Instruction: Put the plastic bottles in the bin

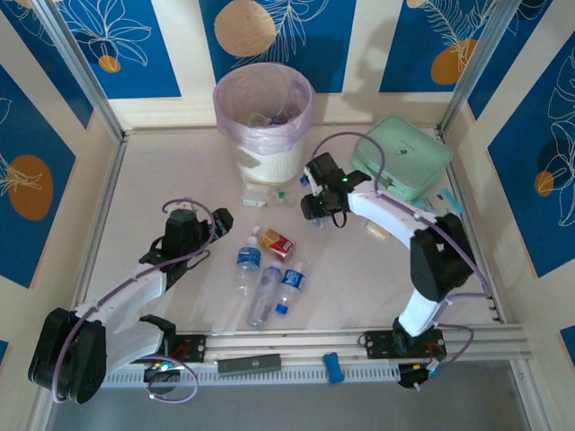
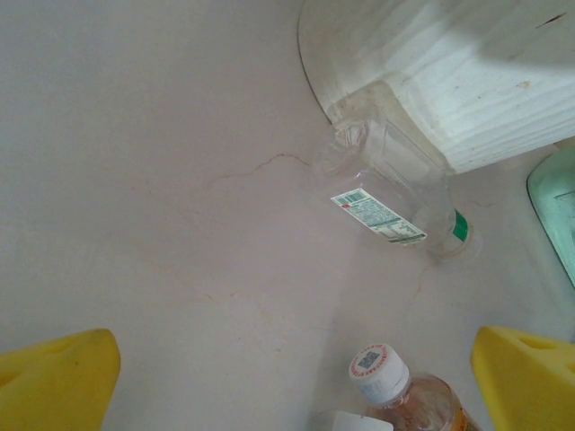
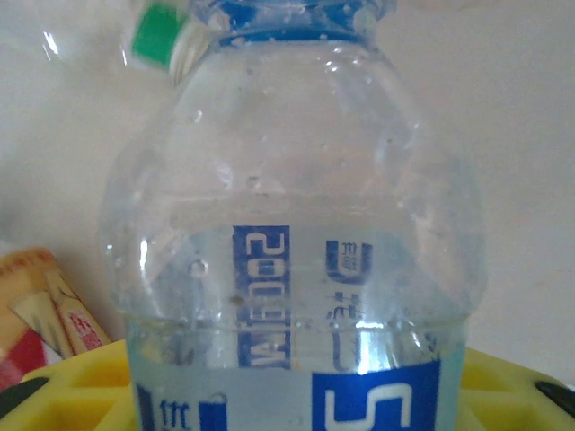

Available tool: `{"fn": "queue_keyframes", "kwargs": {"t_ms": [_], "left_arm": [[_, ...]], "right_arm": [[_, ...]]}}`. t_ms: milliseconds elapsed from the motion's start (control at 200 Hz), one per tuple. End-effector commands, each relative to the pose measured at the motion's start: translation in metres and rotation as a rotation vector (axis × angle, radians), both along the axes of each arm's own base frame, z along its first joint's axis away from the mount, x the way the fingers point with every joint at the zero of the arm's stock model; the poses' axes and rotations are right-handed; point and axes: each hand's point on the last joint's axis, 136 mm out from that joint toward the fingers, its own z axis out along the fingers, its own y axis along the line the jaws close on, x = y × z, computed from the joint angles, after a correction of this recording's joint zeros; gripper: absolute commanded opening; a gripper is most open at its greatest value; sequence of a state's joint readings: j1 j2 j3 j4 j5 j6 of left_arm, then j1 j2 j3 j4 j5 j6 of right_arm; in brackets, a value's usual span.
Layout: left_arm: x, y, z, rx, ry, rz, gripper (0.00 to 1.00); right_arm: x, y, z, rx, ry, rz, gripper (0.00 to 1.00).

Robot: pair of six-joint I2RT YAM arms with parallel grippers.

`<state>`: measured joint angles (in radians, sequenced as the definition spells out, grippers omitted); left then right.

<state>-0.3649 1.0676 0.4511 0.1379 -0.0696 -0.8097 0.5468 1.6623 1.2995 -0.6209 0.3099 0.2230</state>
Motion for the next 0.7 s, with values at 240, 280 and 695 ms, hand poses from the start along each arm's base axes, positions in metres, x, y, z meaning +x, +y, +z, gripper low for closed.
{"fn": "queue_keyframes", "kwargs": {"t_ms": [240,280,695], "left_arm": [[-0.010,0.007,-0.015,0.038,-0.005,-0.019,1.00],[-0.012,0.009,-0.017,0.041,-0.003,-0.018,1.00],[-0.028,0.024,-0.020,0.071,0.001,-0.004,1.00]], "right_arm": [[0.032,-0.011,0.137,0.267,-0.326,-0.125,0.50],[0.035,-0.009,0.153,0.295,-0.363,-0.122,0.50],[0.092,0.039,0.260,0.656,-0.539,-0.031,0.50]]}}
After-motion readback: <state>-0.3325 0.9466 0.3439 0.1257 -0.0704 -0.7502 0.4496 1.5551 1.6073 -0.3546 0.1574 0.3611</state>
